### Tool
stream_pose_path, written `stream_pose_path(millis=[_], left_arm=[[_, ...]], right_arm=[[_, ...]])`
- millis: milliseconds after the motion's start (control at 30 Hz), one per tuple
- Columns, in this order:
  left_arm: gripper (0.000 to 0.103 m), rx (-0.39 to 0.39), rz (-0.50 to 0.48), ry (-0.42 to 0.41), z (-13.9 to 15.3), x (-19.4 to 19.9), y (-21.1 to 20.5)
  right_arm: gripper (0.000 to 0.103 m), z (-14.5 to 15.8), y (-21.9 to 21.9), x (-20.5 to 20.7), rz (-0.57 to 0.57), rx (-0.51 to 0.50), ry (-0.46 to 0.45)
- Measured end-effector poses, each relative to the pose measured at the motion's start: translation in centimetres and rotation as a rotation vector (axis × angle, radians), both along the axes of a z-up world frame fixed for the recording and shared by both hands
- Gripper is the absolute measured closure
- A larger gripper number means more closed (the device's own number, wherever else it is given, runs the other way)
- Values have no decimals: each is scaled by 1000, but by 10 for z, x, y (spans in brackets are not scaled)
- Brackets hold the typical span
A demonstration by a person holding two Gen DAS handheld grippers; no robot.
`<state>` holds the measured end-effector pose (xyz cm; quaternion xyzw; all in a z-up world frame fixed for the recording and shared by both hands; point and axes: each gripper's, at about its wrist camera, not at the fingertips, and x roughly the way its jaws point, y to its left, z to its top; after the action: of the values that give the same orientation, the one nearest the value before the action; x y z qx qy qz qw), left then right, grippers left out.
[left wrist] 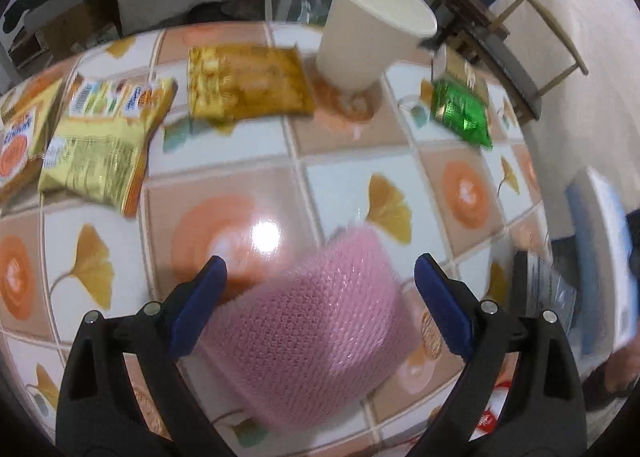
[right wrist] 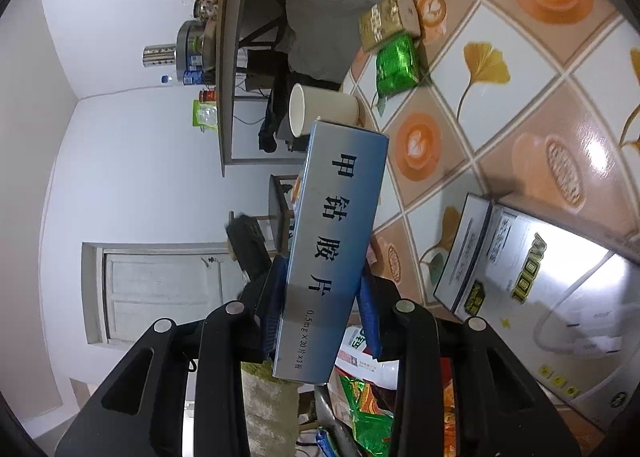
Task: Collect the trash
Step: 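Grasp the blue medicine box with the right tool while the left tool grasps the pink sponge, then carry the blue box and pink sponge to the blue wastebasket and release both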
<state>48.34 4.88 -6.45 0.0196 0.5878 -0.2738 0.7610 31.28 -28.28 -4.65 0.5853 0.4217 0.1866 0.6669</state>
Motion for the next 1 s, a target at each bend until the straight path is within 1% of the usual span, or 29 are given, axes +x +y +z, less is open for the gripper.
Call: stream_pose_path(millis=[133,200,333,400,467,600,667,900,967,1000], left_arm=[[12,9,-44,-6,3,-18,8],[12,30,-76,-13,5,-26,8],[12,127,-161,-83,10,-44,1],[12,154,-206,-107,10,-51,-5],[12,189,-239,-122,8,-56,-10],[12,291,-300,-160,-1,-64,-22],[12,321,-318,-170,-4,-66,-27],[12,346,-326,-199,1,-67,-33],[20,348,-333,-204,1,-67,-36],[21,349,-335,-203,2,-67,-37]], right_arm=[[69,2,-6,2,1,3,-12],[69,1,-6,2,1,8,-12],[69,-4,-8,1,4,15,-2],[69,-5,-8,1,2,17,4],[69,-7,-9,0,3,18,8],[69,-8,-6,1,17,24,7],[69,-7,-4,2,24,25,4],[69,-3,-2,1,32,18,-14],[70,-2,-2,-1,29,21,-19],[70,-1,-3,-1,29,21,-20]])
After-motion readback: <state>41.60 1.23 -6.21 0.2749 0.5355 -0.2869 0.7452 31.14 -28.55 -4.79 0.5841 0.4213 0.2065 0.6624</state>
